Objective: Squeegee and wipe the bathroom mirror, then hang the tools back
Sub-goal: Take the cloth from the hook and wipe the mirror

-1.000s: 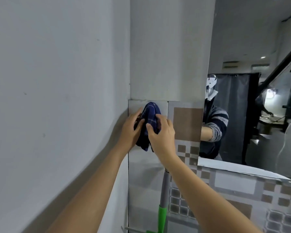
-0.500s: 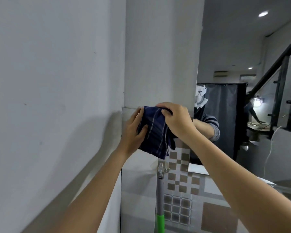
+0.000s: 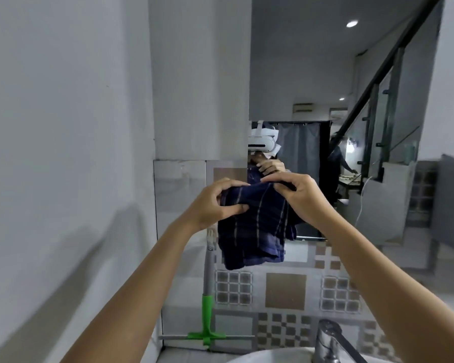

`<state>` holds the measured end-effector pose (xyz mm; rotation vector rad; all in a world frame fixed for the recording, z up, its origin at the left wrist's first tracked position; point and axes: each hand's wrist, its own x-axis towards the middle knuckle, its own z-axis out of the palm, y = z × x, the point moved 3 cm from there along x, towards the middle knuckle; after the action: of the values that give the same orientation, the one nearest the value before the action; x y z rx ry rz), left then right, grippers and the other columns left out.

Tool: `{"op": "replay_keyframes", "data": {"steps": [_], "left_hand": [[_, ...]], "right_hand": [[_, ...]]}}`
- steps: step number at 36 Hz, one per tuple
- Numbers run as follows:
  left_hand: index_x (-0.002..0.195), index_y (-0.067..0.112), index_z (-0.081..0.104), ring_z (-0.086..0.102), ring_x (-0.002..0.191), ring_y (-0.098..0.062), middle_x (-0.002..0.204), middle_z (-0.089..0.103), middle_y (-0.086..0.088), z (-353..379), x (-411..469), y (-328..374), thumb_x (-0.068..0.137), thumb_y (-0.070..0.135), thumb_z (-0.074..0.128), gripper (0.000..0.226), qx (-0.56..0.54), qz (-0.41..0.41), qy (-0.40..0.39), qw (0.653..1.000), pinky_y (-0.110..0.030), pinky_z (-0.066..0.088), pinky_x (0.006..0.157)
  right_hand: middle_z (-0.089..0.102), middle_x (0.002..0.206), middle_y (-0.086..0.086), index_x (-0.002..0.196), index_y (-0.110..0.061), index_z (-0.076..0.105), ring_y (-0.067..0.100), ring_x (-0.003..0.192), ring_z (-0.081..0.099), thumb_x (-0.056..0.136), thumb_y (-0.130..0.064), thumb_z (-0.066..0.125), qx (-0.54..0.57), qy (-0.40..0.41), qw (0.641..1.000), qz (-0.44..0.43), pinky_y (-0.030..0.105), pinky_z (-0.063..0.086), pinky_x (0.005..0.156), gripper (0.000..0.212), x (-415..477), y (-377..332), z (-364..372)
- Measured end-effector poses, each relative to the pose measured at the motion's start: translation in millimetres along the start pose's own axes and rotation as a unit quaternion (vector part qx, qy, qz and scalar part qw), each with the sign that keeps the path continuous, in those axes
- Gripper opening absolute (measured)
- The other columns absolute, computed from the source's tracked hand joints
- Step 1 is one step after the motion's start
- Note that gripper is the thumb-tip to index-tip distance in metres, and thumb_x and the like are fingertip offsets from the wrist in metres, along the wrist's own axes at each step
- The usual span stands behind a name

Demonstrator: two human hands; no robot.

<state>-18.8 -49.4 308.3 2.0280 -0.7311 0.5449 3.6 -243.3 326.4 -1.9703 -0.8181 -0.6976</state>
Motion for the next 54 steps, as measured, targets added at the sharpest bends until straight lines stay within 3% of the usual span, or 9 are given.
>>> {"op": "replay_keyframes", "data": {"steps": [8, 12, 20, 25, 28, 33, 40, 48, 54], "left_hand": [[0.1, 0.022, 0.068, 0.066, 0.093, -0.016, 0.095, 0.071, 0.003, 45.0, 7.8, 11.0, 0.074, 0.028, 0.073, 0.028, -0.079, -0.023, -0.028, 0.996, -0.038, 0.051, 0.091], [0.102, 0.022, 0.068, 0.064, 0.097, -0.011, 0.101, 0.069, 0.007, 60.8, 26.6, 21.5, 0.077, 0.019, 0.071, 0.025, -0.1, 0.011, -0.007, 0.995, -0.032, 0.05, 0.093], [0.106, 0.027, 0.068, 0.054, 0.116, -0.018, 0.121, 0.057, -0.007, 74.9, 96.9, 41.1, 0.076, 0.037, 0.072, 0.032, -0.054, 0.086, 0.066, 0.993, -0.038, 0.044, 0.101], [0.101, 0.02, 0.07, 0.064, 0.091, -0.003, 0.098, 0.07, 0.007, 66.6, 156.3, 74.7, 0.079, 0.021, 0.072, 0.022, -0.007, 0.121, 0.165, 0.979, -0.017, 0.049, 0.084], [0.096, 0.015, 0.071, 0.062, 0.079, 0.004, 0.088, 0.068, 0.01, 56.8, 191.7, 92.7, 0.079, 0.017, 0.072, 0.017, 0.013, 0.136, 0.222, 0.965, -0.004, 0.043, 0.071], [0.092, 0.013, 0.07, 0.058, 0.07, 0.011, 0.085, 0.066, 0.008, 35.6, 244.9, 114.7, 0.079, 0.013, 0.071, 0.013, 0.013, 0.142, 0.263, 0.954, -0.001, 0.041, 0.067], [0.099, 0.015, 0.069, 0.06, 0.078, -0.005, 0.086, 0.065, 0.006, -3.7, 282.7, 140.1, 0.08, 0.02, 0.071, 0.021, -0.028, 0.148, 0.243, 0.958, -0.017, 0.049, 0.077], [0.123, 0.016, 0.057, 0.053, 0.115, -0.005, 0.125, 0.059, 0.002, -30.3, 275.7, 115.9, 0.095, 0.028, 0.048, 0.032, -0.046, 0.162, 0.258, 0.951, -0.019, 0.04, 0.1], [0.144, 0.013, 0.029, 0.014, 0.142, -0.01, 0.154, 0.022, -0.002, -32.2, 247.9, 50.9, 0.099, 0.027, 0.037, 0.048, 0.248, 0.18, 0.315, 0.898, -0.024, 0.014, 0.114]], "right_hand": [[0.071, 0.099, 0.003, 0.093, -0.024, 0.073, 0.015, 0.095, 0.065, 0.089, -0.002, 0.057, 0.005, 0.009, 0.999, 0.037, 0.028, 0.053, 0.086, 0.028, -35.2, 24.0, -45.1], [0.07, 0.098, -0.003, 0.098, -0.022, 0.072, 0.004, 0.093, 0.064, 0.089, -0.003, 0.057, 0.003, 0.031, 0.999, 0.04, 0.014, 0.052, 0.081, 0.026, -36.4, 32.2, -69.4], [0.07, 0.094, -0.005, 0.102, -0.017, 0.072, -0.005, 0.084, 0.062, 0.087, 0.0, 0.057, -0.025, 0.118, 0.992, 0.025, 0.002, 0.045, 0.073, 0.027, -1.7, 47.9, -111.1], [0.068, 0.102, -0.004, 0.111, -0.015, 0.067, -0.009, 0.083, 0.056, 0.087, 0.002, 0.056, -0.07, 0.241, 0.968, -0.01, -0.005, 0.038, 0.072, 0.031, 40.4, 39.4, -132.2], [0.064, 0.118, 0.002, 0.123, -0.013, 0.058, 0.008, 0.102, 0.057, 0.092, -0.008, 0.052, -0.062, 0.338, 0.939, -0.027, 0.002, 0.038, 0.081, 0.033, 59.5, 30.5, -138.9], [0.044, 0.144, 0.001, 0.138, -0.017, 0.041, 0.014, 0.135, 0.036, 0.096, -0.013, 0.045, 0.015, 0.299, 0.952, -0.059, 0.038, 0.03, 0.113, 0.043, 97.4, 11.0, -112.5], [-0.002, 0.158, -0.004, 0.148, -0.027, 0.005, 0.006, 0.143, -0.01, 0.1, -0.035, 0.027, -0.009, 0.264, 0.963, -0.051, 0.027, -0.006, 0.117, 0.054, 166.2, 5.6, -91.5], [-0.014, 0.157, 0.002, 0.147, -0.032, -0.004, 0.014, 0.143, -0.019, 0.096, -0.049, 0.026, -0.176, 0.301, 0.936, -0.048, 0.031, -0.016, 0.113, 0.062, 205.5, 15.0, -84.8], [-0.014, 0.157, 0.01, 0.147, -0.03, -0.006, 0.021, 0.143, -0.018, 0.091, -0.061, 0.02, -0.269, 0.338, 0.901, -0.046, 0.038, -0.015, 0.115, 0.069, 226.1, 9.9, -95.5]]}}
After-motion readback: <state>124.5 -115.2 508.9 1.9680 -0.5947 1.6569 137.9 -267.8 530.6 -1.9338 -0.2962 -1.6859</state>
